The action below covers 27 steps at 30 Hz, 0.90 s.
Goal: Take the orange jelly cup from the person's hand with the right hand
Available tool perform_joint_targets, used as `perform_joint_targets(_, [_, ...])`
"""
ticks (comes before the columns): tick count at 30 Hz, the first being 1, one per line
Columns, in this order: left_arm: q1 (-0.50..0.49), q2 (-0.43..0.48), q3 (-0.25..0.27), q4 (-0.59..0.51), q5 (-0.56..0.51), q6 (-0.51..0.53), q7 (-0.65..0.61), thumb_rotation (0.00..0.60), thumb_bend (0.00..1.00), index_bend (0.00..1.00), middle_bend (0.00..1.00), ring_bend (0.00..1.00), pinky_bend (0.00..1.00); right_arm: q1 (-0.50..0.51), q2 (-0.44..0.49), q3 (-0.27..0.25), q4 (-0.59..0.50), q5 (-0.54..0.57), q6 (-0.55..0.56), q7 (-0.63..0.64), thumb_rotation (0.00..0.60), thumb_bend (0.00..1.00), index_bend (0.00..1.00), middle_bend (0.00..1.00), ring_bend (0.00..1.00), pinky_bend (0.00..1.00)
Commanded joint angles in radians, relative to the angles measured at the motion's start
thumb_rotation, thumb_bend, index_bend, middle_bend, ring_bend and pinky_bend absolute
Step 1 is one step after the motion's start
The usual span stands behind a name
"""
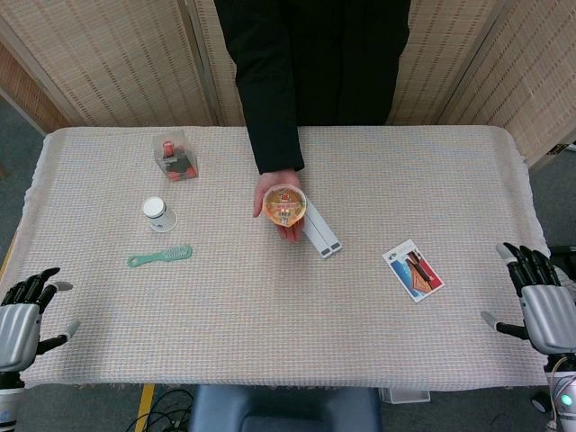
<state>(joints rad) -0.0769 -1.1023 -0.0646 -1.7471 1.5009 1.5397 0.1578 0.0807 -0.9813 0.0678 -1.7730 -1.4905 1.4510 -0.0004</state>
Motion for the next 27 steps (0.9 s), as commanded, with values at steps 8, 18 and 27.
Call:
perform_joint_targets(8, [-0.006,0.007,0.003,-0.009,0.0,-0.014,0.01,0.6,0.22,0.36,0.2,0.2,0.24,0.013,0.001,-0.001,-0.004,-0.009,-0.015,-0.006,0.6,0.12,0.0,0.05,0.0,0.01])
perform_joint_targets(18, [-0.006,0.019,0.007,-0.024,0.007,-0.012,0.009,0.6,0.22,0.36,0.2,0.2,0.24,0.153,0.029,0.05,-0.065,-0.073,-0.14,-0.039,0.6,0.11,0.0,0.05,0.0,0.08])
perform_joint_targets(27, [0.009,0.04,0.018,-0.043,0.01,-0.002,0.011,0.6,0.22,0.36,0.2,0.2,0.24,0.396,0.019,0.169,-0.175,0.067,-0.421,-0.108,0.6,0.11,0.0,0.05,0.01,0.12])
